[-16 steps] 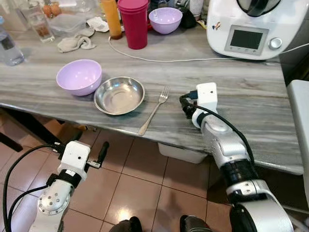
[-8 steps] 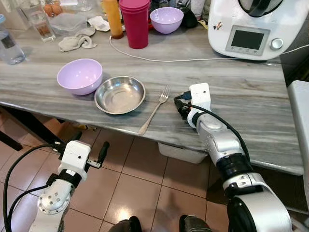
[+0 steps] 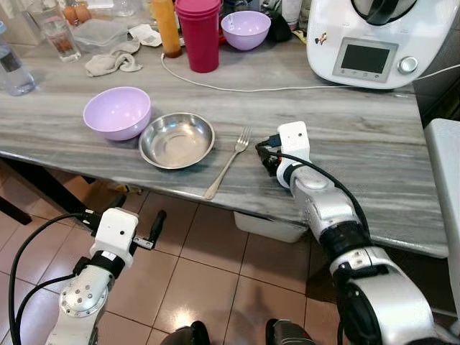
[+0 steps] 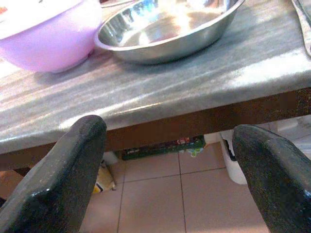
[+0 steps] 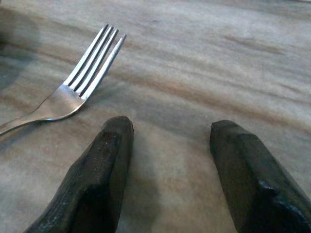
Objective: Setting the table
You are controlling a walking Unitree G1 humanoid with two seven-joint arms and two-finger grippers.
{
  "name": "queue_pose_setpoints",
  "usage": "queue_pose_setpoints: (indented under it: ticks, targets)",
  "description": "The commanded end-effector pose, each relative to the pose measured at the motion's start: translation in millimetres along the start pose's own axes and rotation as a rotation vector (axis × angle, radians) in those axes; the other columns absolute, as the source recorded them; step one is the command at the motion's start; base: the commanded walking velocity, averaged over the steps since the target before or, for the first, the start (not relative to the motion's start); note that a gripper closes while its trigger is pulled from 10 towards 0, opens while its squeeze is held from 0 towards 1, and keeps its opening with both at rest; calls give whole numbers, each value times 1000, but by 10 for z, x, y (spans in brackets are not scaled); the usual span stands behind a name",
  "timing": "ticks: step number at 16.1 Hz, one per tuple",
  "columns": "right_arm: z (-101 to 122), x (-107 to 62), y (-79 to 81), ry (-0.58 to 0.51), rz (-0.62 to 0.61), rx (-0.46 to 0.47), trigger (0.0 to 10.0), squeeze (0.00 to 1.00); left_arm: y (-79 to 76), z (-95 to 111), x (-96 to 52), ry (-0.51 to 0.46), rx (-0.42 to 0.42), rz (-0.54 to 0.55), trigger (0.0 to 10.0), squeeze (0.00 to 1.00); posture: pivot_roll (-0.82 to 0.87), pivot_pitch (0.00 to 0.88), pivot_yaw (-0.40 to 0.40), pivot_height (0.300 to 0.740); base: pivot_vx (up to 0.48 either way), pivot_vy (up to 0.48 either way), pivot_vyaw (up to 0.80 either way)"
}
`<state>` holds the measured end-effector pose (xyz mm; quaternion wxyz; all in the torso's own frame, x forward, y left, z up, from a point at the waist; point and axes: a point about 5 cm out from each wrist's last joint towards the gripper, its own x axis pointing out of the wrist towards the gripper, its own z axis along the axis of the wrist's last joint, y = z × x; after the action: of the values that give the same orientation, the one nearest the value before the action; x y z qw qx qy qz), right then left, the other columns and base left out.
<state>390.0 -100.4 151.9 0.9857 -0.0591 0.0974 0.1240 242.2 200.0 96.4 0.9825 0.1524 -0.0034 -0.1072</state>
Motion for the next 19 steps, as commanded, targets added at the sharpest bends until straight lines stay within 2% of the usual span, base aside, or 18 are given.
queue_pose_setpoints:
  ticks: [1,19]
  targets:
    - [15,26,64,3,25,-16,10000,0,4,12,-10,3,1,0,10000,0,-145,220,47,740,0,0,0]
    - [161,125,316,-42,124,-41,10000,0,-9,-7,-93,26,2,25,10000,0,-96,234,30,740,0,0,0]
